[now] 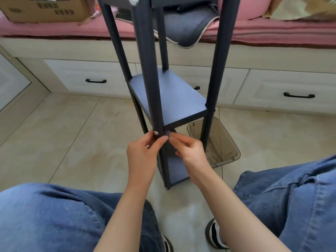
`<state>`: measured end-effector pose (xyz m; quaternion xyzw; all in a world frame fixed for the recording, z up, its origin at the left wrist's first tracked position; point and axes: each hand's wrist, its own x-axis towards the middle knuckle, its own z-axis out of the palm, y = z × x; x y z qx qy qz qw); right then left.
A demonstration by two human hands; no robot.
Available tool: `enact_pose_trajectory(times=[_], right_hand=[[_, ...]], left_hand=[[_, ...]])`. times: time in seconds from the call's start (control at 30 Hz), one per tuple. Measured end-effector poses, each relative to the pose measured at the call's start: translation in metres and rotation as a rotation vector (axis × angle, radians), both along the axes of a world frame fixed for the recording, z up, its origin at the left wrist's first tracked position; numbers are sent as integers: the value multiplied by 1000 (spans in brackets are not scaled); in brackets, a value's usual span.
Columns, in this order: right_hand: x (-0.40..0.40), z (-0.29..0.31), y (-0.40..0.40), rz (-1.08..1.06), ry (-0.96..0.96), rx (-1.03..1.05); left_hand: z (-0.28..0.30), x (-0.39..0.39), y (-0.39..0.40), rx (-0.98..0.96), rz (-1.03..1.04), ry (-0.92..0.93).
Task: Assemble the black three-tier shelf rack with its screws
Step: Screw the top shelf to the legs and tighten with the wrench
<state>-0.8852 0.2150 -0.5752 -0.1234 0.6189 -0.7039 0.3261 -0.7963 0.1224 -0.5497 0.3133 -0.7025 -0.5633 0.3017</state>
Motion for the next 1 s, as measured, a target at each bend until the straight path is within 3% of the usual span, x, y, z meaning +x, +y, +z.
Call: enact_pose_trajectory(times=[0.33,0.47,0.9,1.0], right_hand=[[-8,39,-3,-165,279,-86],[-8,43,-5,-172,342,-87],[-1,41,-9,-173,200,-55],[0,41,-7,-182,185,-47]], left_hand=[[33,-24,-2,256,-21,153],[31,-24,-4,237,-44,151],[22,-20,-12,141,-104,135],[19,-20,-11,252,-136,148]])
